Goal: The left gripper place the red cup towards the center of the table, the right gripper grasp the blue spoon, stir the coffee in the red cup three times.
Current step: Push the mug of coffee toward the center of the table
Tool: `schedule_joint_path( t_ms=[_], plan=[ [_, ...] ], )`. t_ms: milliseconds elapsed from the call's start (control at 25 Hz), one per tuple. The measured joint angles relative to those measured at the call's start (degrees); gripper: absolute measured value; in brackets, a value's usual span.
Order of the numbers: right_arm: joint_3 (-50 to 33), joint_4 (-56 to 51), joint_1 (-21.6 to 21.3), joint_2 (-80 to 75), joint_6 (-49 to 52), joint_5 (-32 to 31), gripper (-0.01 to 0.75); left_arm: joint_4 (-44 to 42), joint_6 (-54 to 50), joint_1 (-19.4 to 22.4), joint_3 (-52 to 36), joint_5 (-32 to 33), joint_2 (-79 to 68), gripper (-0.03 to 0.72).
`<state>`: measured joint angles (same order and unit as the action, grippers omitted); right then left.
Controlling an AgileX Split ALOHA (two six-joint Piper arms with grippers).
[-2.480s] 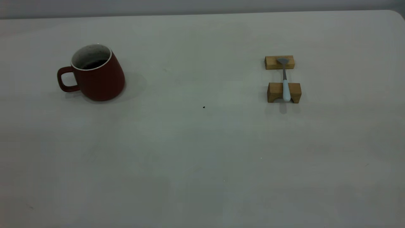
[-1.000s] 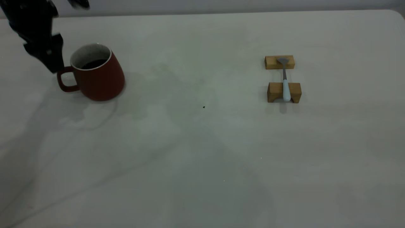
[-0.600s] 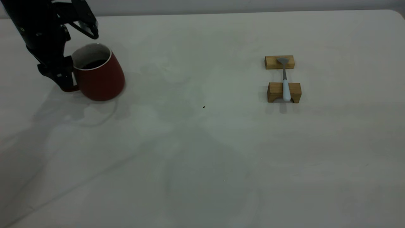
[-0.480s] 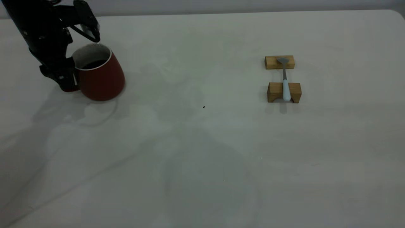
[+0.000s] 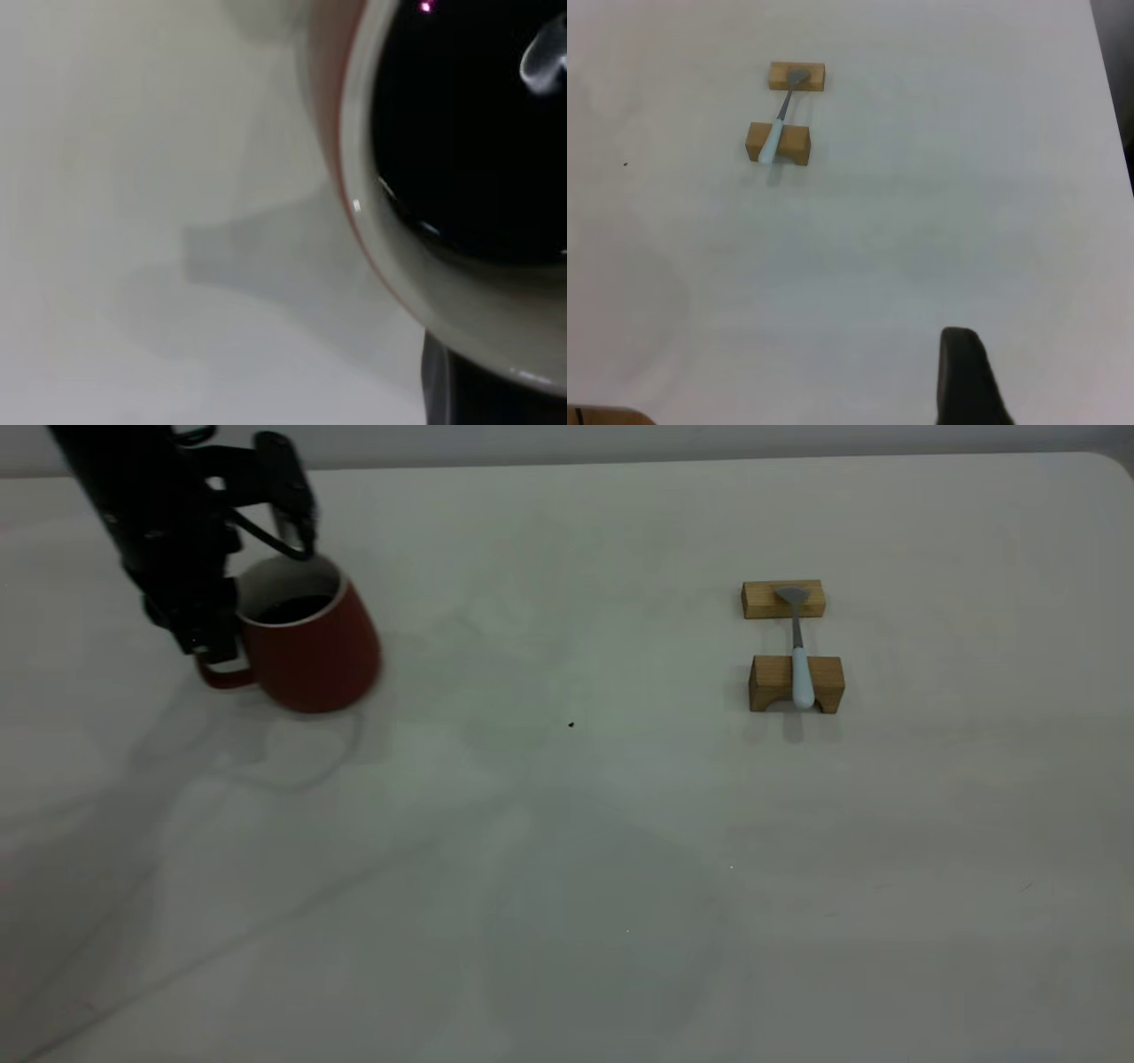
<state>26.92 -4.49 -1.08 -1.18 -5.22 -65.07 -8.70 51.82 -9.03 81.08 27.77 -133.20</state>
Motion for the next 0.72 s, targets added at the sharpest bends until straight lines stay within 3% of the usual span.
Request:
schedule_joint_path(
  t_ms=[440, 720],
  plan=[
    [0.0, 0.0, 0.0, 0.0, 0.0, 0.0, 0.488, 0.84, -1.42, -12.04, 0.0, -0.17, -0.1, 0.201],
    [0.0, 0.0, 0.0, 0.0, 0.0, 0.0, 0.488, 1.13, -1.66, -14.73, 0.05, -1.22, -0.53, 0.201]
  ],
)
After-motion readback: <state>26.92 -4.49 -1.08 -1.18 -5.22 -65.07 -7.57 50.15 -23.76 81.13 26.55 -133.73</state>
